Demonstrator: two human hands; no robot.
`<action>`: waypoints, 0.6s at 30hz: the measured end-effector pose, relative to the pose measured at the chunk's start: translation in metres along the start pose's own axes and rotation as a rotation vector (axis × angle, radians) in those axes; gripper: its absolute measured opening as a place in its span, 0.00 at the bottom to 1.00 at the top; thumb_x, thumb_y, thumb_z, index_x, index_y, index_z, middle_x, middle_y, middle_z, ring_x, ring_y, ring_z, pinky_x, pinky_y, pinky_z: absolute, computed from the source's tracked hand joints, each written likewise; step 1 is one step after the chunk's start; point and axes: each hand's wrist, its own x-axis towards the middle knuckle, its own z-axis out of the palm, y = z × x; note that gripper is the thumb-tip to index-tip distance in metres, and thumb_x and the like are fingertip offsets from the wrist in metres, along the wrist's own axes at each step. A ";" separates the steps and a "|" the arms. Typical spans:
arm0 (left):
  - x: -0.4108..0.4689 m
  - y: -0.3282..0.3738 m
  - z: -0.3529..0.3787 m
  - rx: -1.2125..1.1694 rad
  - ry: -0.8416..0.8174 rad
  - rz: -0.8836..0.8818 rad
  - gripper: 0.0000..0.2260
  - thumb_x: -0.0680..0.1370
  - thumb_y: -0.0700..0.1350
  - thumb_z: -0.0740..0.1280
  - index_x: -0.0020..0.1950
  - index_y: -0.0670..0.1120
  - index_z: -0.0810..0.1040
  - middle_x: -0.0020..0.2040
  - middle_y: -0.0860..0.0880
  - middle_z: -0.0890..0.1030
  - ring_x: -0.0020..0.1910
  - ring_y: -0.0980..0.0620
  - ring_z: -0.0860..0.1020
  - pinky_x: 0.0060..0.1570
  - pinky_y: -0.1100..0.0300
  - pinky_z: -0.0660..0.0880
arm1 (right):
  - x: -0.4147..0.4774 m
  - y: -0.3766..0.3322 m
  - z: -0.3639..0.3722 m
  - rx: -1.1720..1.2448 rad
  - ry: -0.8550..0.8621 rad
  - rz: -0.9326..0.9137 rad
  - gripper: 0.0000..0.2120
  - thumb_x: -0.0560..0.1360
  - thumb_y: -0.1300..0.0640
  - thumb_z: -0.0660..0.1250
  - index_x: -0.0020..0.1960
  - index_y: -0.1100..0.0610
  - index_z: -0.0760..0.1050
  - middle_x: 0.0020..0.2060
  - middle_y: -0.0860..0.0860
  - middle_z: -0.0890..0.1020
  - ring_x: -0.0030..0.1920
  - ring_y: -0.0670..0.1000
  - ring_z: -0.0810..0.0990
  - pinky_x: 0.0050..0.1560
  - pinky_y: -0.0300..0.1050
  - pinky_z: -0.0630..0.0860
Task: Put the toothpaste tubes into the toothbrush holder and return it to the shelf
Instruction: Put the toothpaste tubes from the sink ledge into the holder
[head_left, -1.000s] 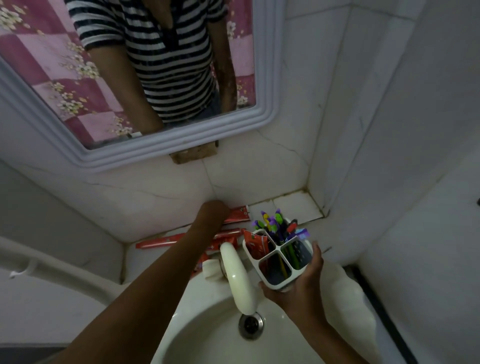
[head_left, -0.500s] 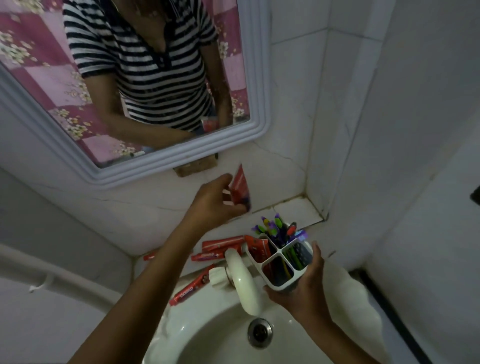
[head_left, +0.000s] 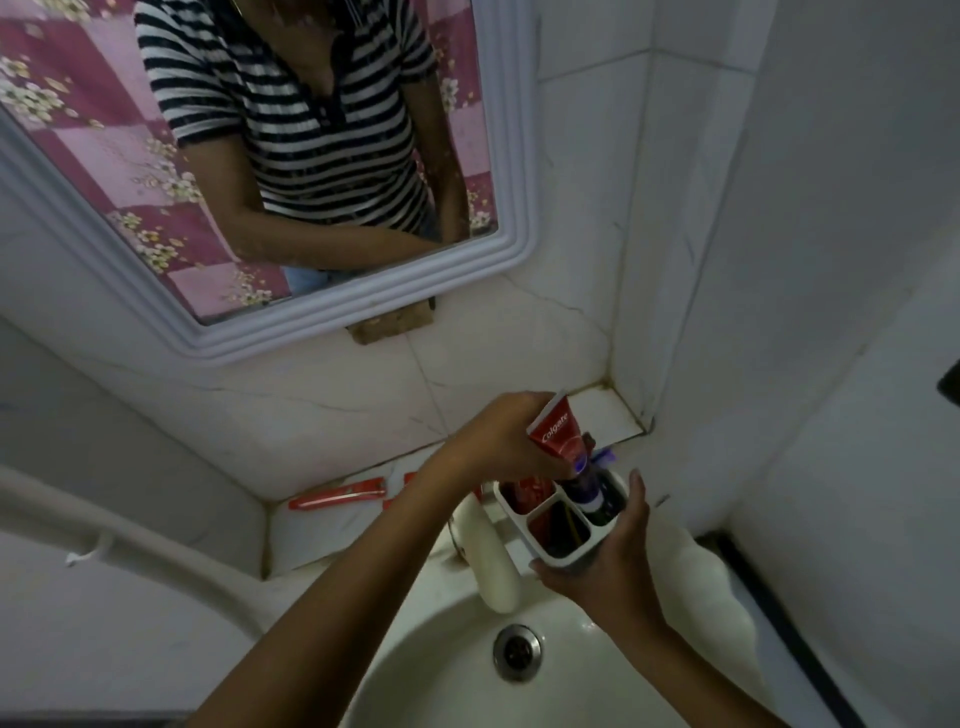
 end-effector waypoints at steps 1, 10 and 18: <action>-0.001 0.002 -0.001 0.017 -0.004 0.003 0.19 0.68 0.49 0.77 0.55 0.51 0.76 0.50 0.54 0.80 0.50 0.53 0.80 0.51 0.57 0.80 | 0.000 0.000 0.001 -0.006 0.007 -0.010 0.73 0.51 0.47 0.87 0.80 0.43 0.38 0.74 0.52 0.63 0.72 0.52 0.68 0.68 0.42 0.69; 0.000 0.009 0.010 -0.121 -0.086 0.054 0.19 0.72 0.47 0.75 0.62 0.49 0.78 0.55 0.51 0.85 0.50 0.54 0.83 0.53 0.58 0.80 | 0.002 0.003 0.005 -0.027 -0.005 -0.016 0.74 0.51 0.47 0.87 0.81 0.51 0.40 0.74 0.55 0.62 0.73 0.53 0.68 0.69 0.47 0.70; -0.016 -0.138 -0.017 0.291 0.241 -0.354 0.09 0.74 0.42 0.70 0.54 0.48 0.82 0.53 0.49 0.83 0.48 0.51 0.80 0.50 0.60 0.75 | -0.003 0.007 0.005 0.072 0.006 -0.014 0.74 0.50 0.50 0.88 0.78 0.36 0.38 0.72 0.48 0.63 0.71 0.49 0.69 0.67 0.35 0.69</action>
